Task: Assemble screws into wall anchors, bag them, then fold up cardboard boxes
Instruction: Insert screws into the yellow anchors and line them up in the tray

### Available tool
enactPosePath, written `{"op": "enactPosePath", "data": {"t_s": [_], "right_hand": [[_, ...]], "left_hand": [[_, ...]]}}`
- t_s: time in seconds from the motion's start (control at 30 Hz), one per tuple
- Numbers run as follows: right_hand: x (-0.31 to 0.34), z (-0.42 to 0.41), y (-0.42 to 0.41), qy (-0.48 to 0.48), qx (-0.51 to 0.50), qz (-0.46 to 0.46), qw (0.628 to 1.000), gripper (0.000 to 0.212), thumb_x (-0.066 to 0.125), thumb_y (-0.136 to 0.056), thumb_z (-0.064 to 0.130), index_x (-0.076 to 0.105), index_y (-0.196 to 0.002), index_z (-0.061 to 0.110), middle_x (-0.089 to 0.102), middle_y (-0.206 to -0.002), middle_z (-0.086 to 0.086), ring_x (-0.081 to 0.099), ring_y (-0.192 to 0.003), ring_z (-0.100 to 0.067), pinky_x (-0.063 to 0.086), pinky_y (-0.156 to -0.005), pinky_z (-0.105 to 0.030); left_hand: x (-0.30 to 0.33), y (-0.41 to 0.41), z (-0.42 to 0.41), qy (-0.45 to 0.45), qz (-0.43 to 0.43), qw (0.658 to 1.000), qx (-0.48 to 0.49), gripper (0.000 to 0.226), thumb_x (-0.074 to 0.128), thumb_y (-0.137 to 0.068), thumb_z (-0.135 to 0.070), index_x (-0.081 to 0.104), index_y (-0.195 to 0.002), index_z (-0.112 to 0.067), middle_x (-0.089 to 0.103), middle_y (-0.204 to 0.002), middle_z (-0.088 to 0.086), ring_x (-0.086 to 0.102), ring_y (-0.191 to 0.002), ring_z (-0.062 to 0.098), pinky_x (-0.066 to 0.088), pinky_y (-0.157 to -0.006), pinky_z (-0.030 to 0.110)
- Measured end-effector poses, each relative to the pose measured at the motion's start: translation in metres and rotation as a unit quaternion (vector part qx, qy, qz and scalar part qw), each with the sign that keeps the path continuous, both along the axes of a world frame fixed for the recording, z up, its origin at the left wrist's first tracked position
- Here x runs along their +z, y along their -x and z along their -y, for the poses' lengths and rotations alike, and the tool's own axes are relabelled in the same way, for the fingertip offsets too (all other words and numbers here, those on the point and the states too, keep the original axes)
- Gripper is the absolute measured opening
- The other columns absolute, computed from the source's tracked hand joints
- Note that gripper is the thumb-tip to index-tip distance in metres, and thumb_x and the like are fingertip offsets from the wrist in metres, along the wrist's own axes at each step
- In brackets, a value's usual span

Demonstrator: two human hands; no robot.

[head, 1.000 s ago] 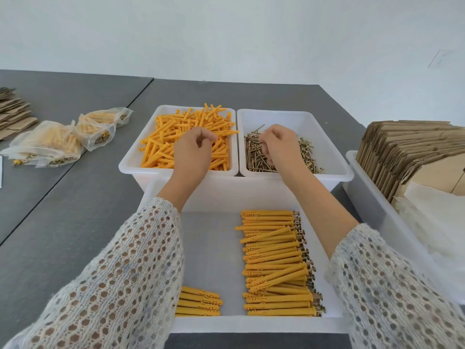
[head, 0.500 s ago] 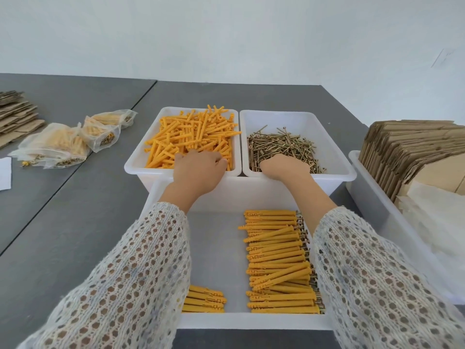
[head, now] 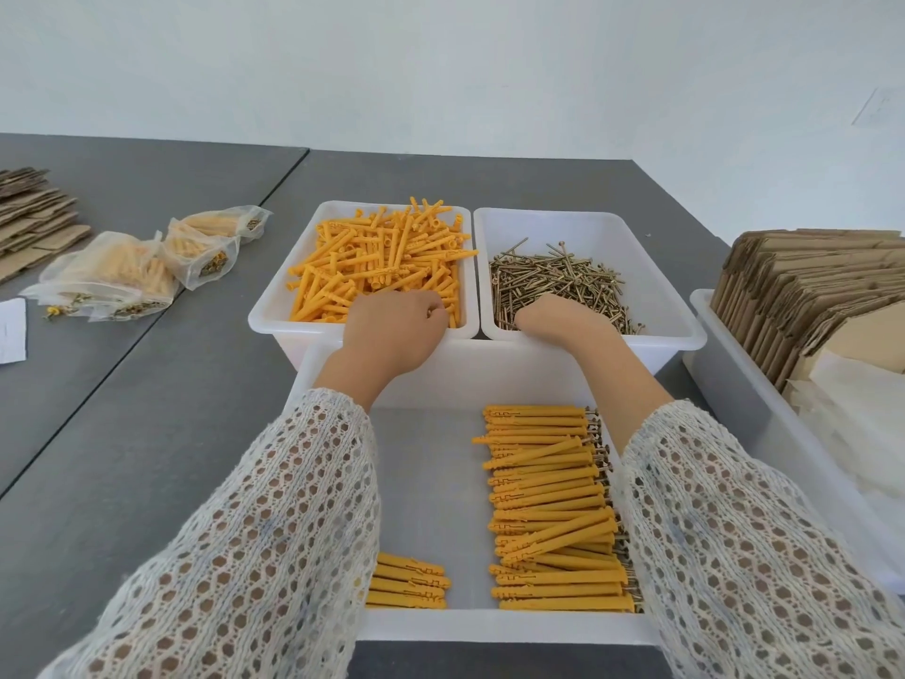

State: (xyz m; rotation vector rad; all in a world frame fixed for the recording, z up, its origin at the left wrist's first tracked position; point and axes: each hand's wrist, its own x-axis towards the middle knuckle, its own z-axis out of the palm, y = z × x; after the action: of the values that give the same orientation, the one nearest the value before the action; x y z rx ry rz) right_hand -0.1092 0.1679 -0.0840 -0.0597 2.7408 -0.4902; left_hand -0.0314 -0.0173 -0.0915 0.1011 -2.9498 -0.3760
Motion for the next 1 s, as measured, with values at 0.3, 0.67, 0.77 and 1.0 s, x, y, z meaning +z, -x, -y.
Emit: {"op": "enactPosePath", "data": {"t_s": [0.3,0.67,0.77,1.0], "right_hand": [[0.0001,-0.0024,0.0004,0.024,0.012,0.000,1.000,0.022,0.038,-0.084,0.023,0.027,-0.065,0.021,0.030,-0.068,0.002,0.024,-0.059,-0.015,0.026,-0.066,-0.037],[0.0004,-0.0034,-0.0019,0.017,0.023,-0.029,0.999,0.018,0.041,-0.082,0.024,0.034,-0.066,0.020,0.036,-0.068,0.002,0.031,-0.059,-0.017,0.029,-0.062,-0.034],[0.0003,-0.0028,-0.0030,0.025,0.030,-0.039,0.998,0.014,0.041,-0.079,0.020,0.037,-0.066,0.018,0.039,-0.067,0.001,0.034,-0.059,-0.017,0.028,-0.059,-0.031],[0.0018,-0.0011,-0.0024,0.024,0.033,-0.027,0.999,0.018,0.040,-0.085,0.018,0.040,-0.067,0.018,0.041,-0.070,0.000,0.035,-0.060,-0.016,0.031,-0.061,-0.033]], "left_hand": [[-0.0016,-0.0032,-0.0045,-0.095,-0.139,0.986,-0.021,0.023,0.047,-0.096,-0.018,0.066,-0.108,-0.018,0.062,-0.104,-0.001,0.059,-0.090,0.021,0.052,-0.074,0.040],[-0.0072,0.0035,-0.0024,-0.126,-0.217,0.964,-0.090,0.054,0.060,-0.094,-0.019,0.045,-0.146,-0.014,0.050,-0.143,0.004,0.043,-0.133,0.020,0.038,-0.102,0.029],[-0.0069,0.0041,-0.0023,-0.123,-0.229,0.960,-0.105,0.048,0.061,-0.094,-0.015,0.052,-0.141,-0.012,0.051,-0.141,0.005,0.044,-0.133,0.021,0.037,-0.106,0.030],[-0.0066,0.0013,-0.0061,-0.128,-0.239,0.955,-0.123,0.026,0.056,-0.097,-0.007,0.068,-0.119,-0.009,0.061,-0.120,0.005,0.054,-0.115,0.023,0.045,-0.096,0.033]]}}
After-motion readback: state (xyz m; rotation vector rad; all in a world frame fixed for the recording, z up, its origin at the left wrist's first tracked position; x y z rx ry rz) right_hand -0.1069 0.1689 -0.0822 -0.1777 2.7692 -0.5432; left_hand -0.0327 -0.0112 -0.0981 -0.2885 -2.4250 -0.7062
